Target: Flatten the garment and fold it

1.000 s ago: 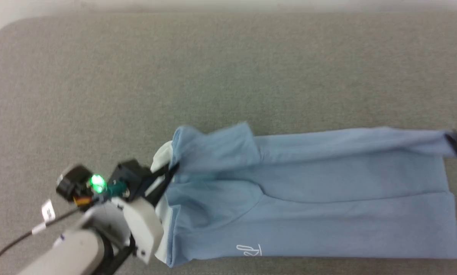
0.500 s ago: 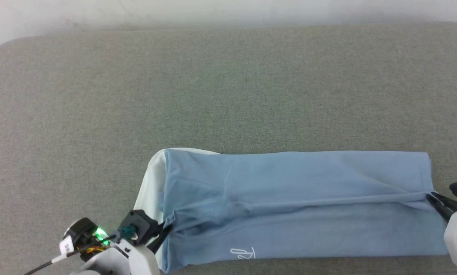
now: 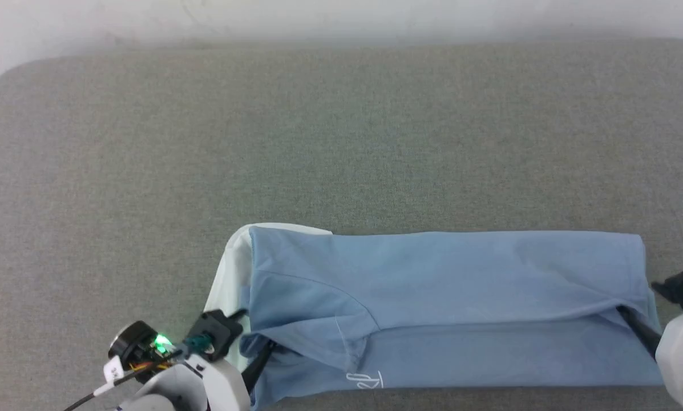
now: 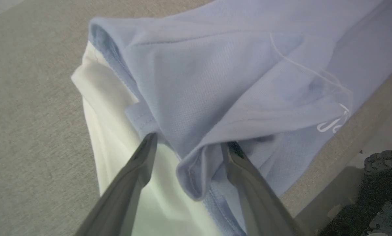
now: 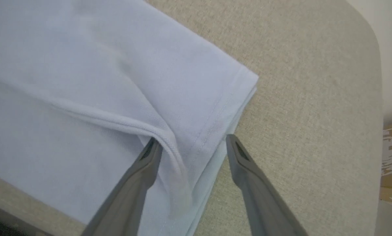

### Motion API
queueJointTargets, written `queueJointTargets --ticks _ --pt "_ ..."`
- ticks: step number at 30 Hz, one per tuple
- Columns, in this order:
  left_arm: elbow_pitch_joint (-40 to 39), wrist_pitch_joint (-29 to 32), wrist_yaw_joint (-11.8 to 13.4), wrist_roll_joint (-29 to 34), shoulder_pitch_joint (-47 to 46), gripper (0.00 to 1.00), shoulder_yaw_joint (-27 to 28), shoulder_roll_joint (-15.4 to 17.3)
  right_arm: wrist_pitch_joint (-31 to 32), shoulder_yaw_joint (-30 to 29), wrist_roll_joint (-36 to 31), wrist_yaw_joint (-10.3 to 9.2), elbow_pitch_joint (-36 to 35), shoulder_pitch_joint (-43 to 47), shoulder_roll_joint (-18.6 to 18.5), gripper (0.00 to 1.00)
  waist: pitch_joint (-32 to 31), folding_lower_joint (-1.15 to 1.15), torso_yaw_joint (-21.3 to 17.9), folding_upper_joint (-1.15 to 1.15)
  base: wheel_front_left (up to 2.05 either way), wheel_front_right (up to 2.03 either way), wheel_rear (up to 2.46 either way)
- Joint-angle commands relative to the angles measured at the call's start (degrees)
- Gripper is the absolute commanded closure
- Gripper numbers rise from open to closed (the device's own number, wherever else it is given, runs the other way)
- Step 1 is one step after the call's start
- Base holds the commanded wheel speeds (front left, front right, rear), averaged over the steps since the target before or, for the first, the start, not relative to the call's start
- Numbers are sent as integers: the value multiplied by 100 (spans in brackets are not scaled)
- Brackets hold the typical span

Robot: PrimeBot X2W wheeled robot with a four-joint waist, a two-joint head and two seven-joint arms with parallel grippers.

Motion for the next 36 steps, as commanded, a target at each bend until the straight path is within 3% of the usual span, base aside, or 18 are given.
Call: queueJointTargets --ticks 1,7,11,15,20,24,30,36 --pt "17 -179 118 -56 -10 0 116 -68 -31 -126 174 -12 -113 7 27 0 -152 0 4 0 0 0 0" --pt "-151 -859 567 -254 206 0 574 -146 275 -726 947 -12 -683 192 148 0 -457 0 -16 0 0 0 0" --pt "-350 -1340 976 -487 446 0 984 -263 512 -1317 1036 -12 -920 420 297 0 -586 0 9 0 0 0 0" --pt "-466 -1832 1451 -398 659 0 1403 -449 826 -2123 792 -12 -825 682 850 0 -643 0 38 0 0 0 0" --pt "-834 -1934 1815 -88 1010 0 2283 -1118 1317 -3111 324 -12 -719 941 1752 0 -615 0 94 0 0 0 0" --pt "-1085 -1936 1817 340 1324 0 2905 -1519 1455 -3627 -7 -12 -705 956 2264 0 -573 0 113 0 0 0 0" --pt "-1265 -1938 1442 1297 1759 0 3486 -2037 1578 -4512 -690 -12 -346 865 3194 0 -418 0 159 0 0 0 0" --pt "-1207 -1938 1184 2002 1855 0 3685 -2400 1411 -4819 -1107 -12 173 715 3466 0 -195 0 281 0 0 0 0"
